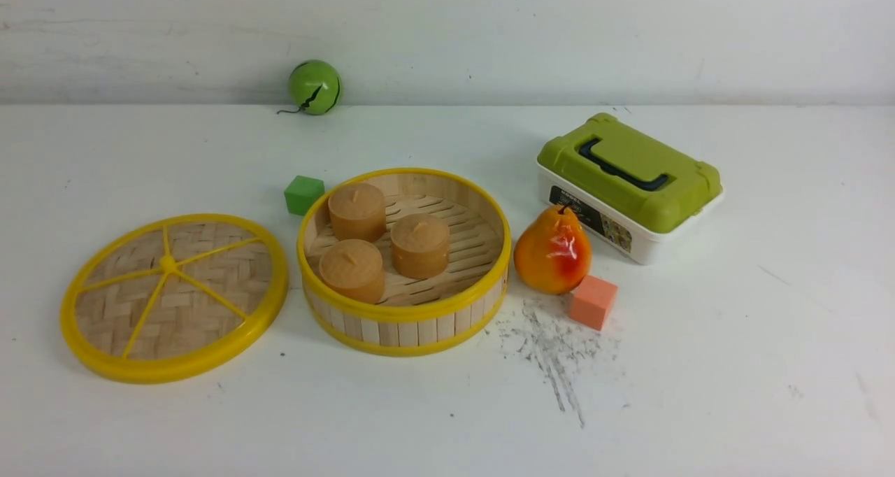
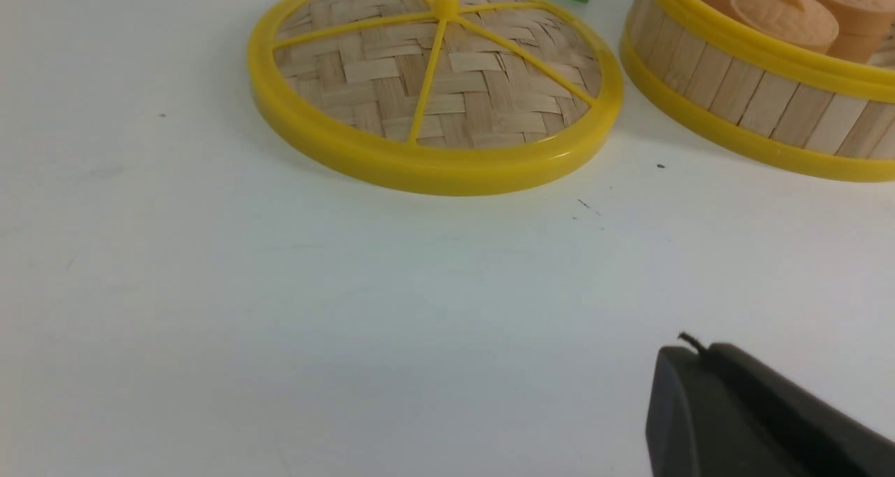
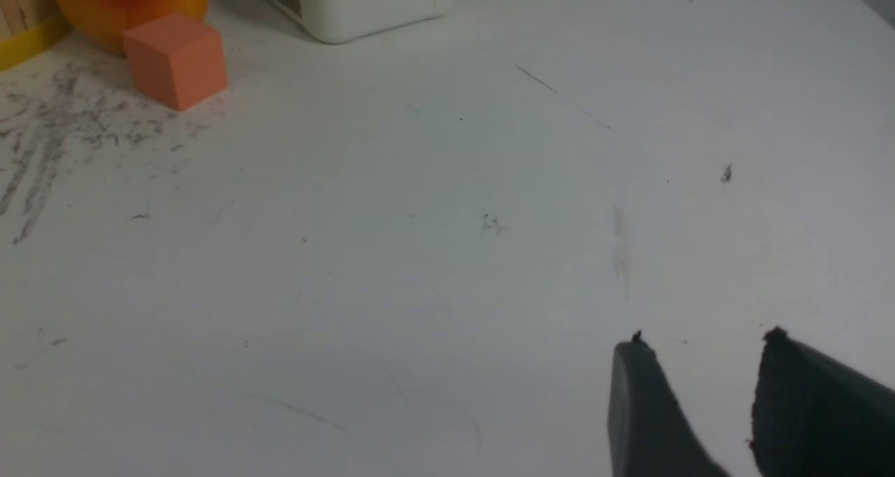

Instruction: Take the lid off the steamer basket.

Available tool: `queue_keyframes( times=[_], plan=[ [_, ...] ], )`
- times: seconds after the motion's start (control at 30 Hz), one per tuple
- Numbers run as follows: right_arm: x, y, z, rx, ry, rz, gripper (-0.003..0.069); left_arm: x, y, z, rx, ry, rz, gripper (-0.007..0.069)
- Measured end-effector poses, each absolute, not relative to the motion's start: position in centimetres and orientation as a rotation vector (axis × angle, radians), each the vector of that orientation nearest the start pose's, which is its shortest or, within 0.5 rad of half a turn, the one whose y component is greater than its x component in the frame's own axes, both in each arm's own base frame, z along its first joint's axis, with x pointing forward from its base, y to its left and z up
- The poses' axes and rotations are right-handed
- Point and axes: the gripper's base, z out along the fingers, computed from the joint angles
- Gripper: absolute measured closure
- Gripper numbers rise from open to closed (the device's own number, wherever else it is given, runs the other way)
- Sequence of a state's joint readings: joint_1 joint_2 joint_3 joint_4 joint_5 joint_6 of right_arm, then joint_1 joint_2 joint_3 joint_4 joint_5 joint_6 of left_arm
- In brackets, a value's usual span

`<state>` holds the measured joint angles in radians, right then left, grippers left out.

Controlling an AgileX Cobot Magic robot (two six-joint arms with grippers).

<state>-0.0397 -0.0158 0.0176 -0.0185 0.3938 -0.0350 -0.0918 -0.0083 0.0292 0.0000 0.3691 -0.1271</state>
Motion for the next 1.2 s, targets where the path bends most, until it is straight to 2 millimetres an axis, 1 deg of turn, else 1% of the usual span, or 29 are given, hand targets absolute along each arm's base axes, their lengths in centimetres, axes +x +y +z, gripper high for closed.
queue_keyframes(
  times=[1.2],
  plan=[
    [5.16,-0.27,17.28,-0.007,1.880,-0.070,0.0419,5.26,-0.48,17.06,-0.033,1.876,-0.151,0.0622]
  ],
)
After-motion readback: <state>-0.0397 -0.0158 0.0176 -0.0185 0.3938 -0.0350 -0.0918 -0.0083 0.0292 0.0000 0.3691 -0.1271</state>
